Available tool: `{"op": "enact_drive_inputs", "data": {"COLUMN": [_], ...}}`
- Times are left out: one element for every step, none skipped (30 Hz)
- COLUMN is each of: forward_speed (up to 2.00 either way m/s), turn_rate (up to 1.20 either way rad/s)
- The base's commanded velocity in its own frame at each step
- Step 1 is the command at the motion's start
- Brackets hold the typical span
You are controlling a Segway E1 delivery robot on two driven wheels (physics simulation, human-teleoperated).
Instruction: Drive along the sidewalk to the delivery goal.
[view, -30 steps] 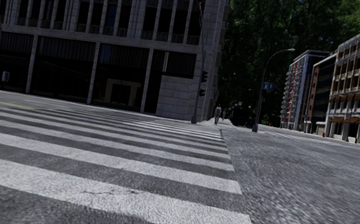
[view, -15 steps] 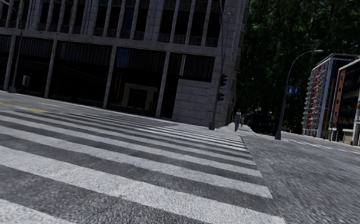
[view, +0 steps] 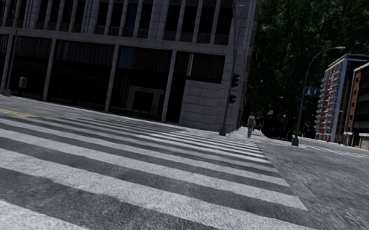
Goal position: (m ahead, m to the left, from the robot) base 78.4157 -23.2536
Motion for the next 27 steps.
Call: {"op": "enact_drive_inputs", "data": {"forward_speed": [2.00,2.00,2.00,2.00,2.00,2.00,2.00,2.00,2.00,2.00,2.00,2.00,2.00,2.00,2.00,2.00,2.00,2.00,2.00,2.00,2.00,2.00,2.00,2.00,2.00,2.00,2.00], "turn_rate": [0.00,0.00,0.00,0.00,0.00,0.00,0.00,0.00,0.00,0.00,0.00,0.00,0.00,0.00,0.00,0.00,0.00,0.00,0.00,0.00,0.00,0.00,0.00,0.00,0.00,0.00,-0.19]}}
